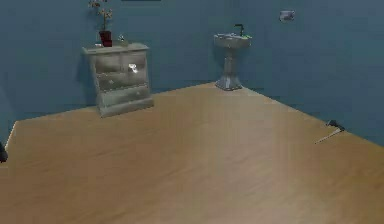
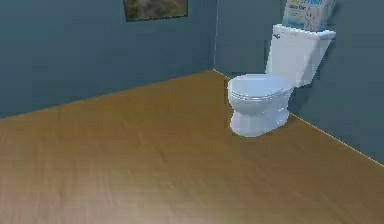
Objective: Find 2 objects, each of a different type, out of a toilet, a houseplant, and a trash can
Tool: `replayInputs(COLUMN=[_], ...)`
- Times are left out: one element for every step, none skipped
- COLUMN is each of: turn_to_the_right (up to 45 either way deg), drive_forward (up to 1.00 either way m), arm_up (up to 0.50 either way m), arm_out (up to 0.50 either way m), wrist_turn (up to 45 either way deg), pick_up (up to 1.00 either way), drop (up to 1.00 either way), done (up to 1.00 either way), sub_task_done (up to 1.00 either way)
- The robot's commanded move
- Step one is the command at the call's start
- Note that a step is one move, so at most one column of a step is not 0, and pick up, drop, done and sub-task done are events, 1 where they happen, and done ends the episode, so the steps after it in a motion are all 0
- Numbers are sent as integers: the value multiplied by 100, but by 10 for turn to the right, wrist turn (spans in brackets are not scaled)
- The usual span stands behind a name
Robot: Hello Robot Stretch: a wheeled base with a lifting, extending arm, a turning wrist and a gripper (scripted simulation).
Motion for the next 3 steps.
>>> replayInputs(turn_to_the_right=[450, 450, 30], drive_forward=[0, 0, 0], arm_up=[0, 0, 0], arm_out=[0, 0, 0], wrist_turn=[0, 0, 0], pick_up=[0, 0, 0], drop=[0, 0, 0], done=[0, 0, 0], sub_task_done=[0, 0, 0])
